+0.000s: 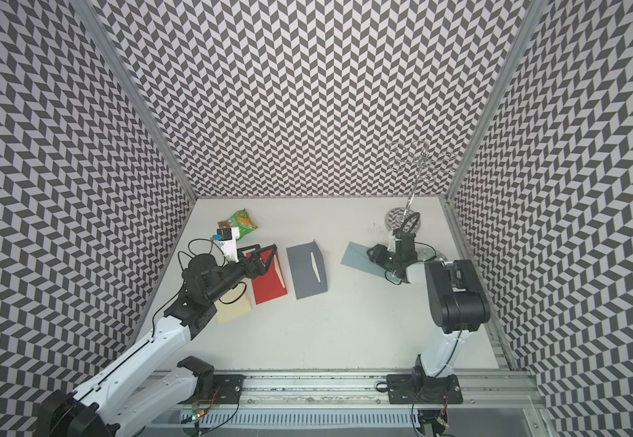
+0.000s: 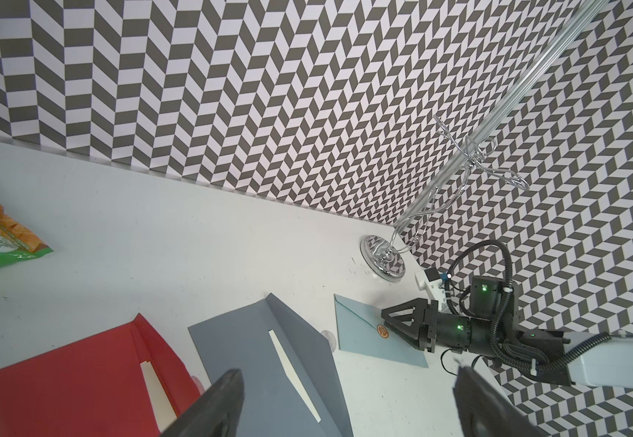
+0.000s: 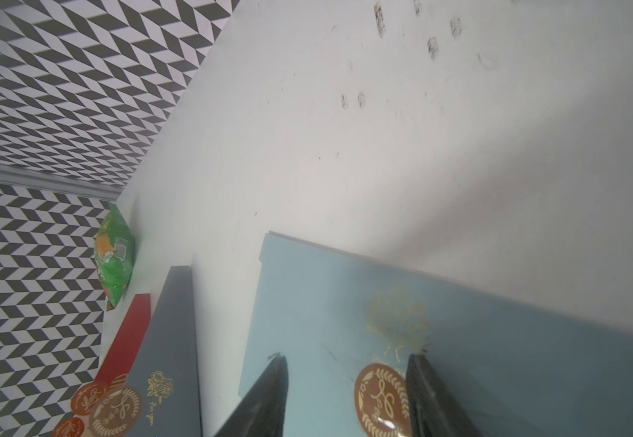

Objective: Open the envelope
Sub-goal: Move the envelope to the center of the board.

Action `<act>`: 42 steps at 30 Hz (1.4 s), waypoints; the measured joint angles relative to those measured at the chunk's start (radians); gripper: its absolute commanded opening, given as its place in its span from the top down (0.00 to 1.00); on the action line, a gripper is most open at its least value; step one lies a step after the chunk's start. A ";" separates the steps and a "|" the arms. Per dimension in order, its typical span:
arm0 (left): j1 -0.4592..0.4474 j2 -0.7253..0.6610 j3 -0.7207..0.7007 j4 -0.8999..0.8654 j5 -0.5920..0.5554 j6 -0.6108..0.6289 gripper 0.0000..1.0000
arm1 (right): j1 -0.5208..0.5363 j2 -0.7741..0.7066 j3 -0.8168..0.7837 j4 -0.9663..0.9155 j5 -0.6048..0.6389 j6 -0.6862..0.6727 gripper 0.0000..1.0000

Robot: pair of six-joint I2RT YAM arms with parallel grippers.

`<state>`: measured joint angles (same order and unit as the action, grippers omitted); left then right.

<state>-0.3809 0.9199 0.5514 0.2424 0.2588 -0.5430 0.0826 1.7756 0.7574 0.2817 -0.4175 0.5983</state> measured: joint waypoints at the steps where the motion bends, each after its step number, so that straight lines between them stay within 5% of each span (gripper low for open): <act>1: 0.000 0.003 0.000 0.002 0.001 0.000 0.11 | 0.008 -0.025 -0.032 0.005 0.001 0.015 0.48; 10: 0.000 0.034 0.000 0.012 0.050 0.000 0.12 | 0.237 -0.362 -0.357 -0.013 0.138 0.197 0.49; 18: 0.000 0.076 0.000 0.037 0.117 -0.010 0.12 | 0.346 -0.598 -0.428 -0.187 0.213 0.222 0.48; 27: -0.005 0.082 0.000 0.042 0.156 -0.023 0.12 | 0.346 -0.529 -0.311 -0.179 0.164 0.127 0.51; 42: -0.058 0.097 0.000 0.044 0.195 -0.027 0.12 | 0.354 -0.431 -0.381 -0.102 0.129 0.135 0.50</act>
<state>-0.4393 1.0164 0.5514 0.2867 0.4534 -0.5701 0.4370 1.3445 0.3759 0.1795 -0.2890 0.7330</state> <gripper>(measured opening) 0.877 0.494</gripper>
